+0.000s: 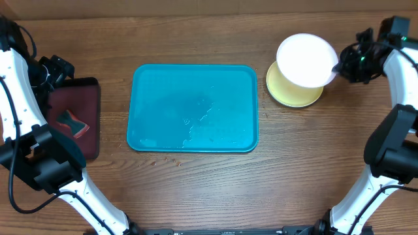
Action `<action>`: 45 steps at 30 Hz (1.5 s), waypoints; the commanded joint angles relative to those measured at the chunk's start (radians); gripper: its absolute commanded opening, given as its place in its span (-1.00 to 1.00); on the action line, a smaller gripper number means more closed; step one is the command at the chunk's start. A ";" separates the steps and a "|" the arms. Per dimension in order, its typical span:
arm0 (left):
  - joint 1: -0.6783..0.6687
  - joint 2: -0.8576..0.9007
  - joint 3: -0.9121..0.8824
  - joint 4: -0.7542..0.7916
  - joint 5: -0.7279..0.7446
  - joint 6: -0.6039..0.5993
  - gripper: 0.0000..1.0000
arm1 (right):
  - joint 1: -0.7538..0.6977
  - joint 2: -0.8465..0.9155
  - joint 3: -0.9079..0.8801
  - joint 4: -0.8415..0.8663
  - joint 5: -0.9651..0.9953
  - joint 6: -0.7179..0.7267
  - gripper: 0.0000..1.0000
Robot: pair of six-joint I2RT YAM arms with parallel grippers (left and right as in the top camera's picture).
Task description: Clean dirty plates on tray and stack at the side
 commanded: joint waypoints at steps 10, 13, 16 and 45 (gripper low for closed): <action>0.003 -0.006 0.008 0.000 0.007 -0.006 0.99 | 0.043 -0.026 -0.234 0.232 0.044 0.004 -0.92; 0.003 -0.006 0.008 0.000 0.007 -0.006 0.99 | 0.051 -0.027 -0.228 0.232 0.043 0.004 -0.92; 0.003 -0.006 0.008 0.000 0.007 -0.006 1.00 | 0.055 -0.029 -0.225 0.232 0.044 0.015 -0.85; 0.003 -0.006 0.008 0.000 0.007 -0.006 1.00 | 0.069 -0.730 -0.208 -0.172 -0.039 0.052 1.00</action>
